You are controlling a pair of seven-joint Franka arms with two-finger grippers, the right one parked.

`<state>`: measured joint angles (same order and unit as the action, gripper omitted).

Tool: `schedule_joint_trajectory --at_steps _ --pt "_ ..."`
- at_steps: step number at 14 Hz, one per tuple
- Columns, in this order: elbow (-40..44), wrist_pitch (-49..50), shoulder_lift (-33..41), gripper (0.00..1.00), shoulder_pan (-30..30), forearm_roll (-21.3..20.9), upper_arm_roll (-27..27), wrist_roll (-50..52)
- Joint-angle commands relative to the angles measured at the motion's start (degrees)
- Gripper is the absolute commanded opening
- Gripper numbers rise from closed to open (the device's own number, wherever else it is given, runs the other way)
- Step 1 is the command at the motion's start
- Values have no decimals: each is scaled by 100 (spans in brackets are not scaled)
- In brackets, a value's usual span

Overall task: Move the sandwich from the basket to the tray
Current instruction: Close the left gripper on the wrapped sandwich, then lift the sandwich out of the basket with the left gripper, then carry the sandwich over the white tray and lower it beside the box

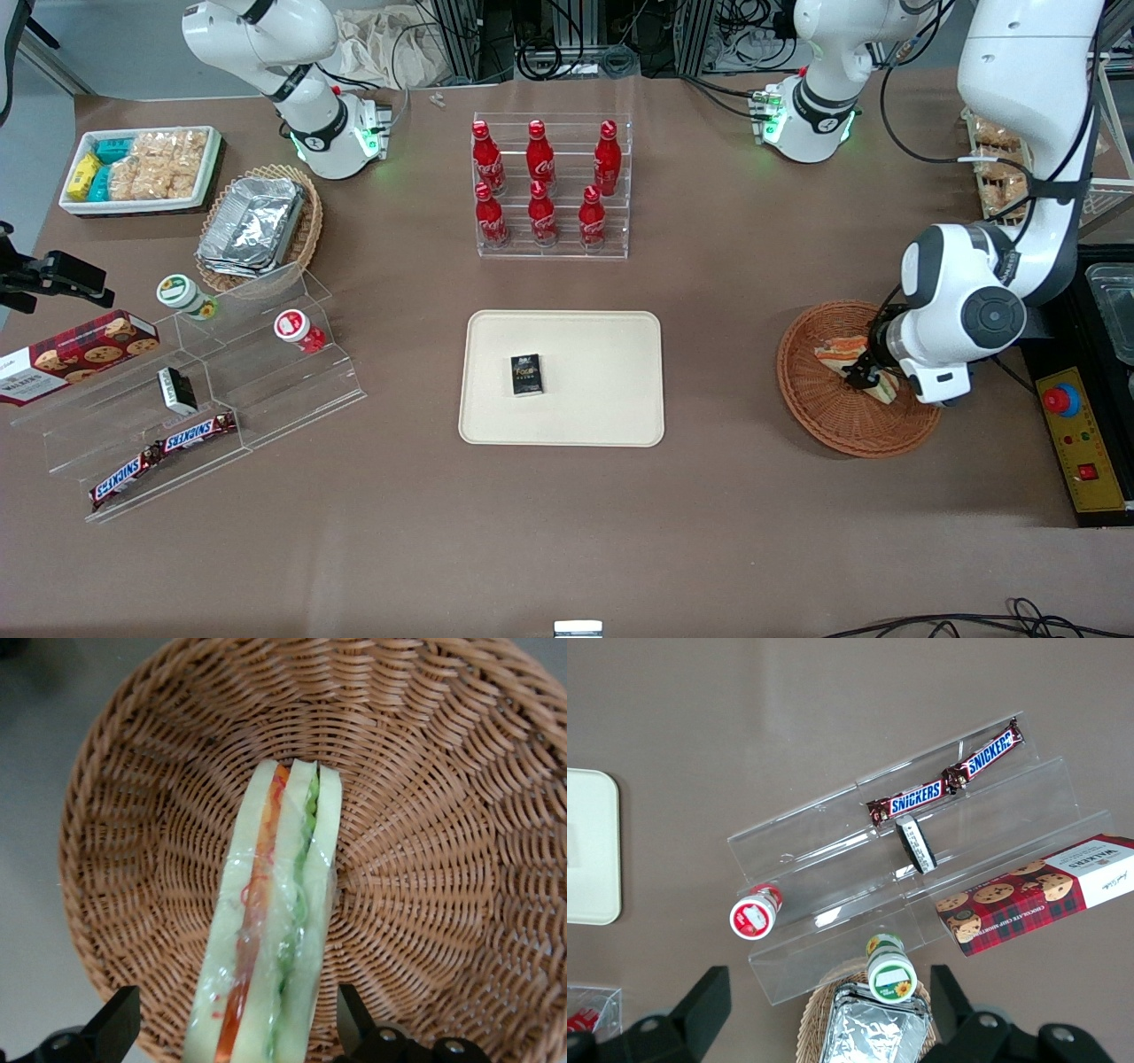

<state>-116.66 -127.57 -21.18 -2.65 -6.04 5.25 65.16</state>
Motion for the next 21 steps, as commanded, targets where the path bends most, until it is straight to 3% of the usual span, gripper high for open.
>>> schedule_joint_trajectory --at_steps 1,2,4,7,10,12,15,17,19,21 --pt "20 -216 -150 98 -26 -152 20 225" --pt "64 -216 -176 75 -26 -144 20 321" --pt "47 -207 -89 0 -26 -196 20 462" --pt "186 81 113 0 -17 -249 37 401" --pt "1062 1536 228 0 97 -153 203 -194" --pt "1976 2706 176 0 89 -117 667 -320" --pt "2568 3028 79 0 115 -126 1677 -337" --pt "2709 3010 -280 0 272 -344 2311 -337" --pt "2988 2949 -876 0 823 -844 2480 -346" --pt "3664 2922 -1649 0 1308 -996 2481 -337"
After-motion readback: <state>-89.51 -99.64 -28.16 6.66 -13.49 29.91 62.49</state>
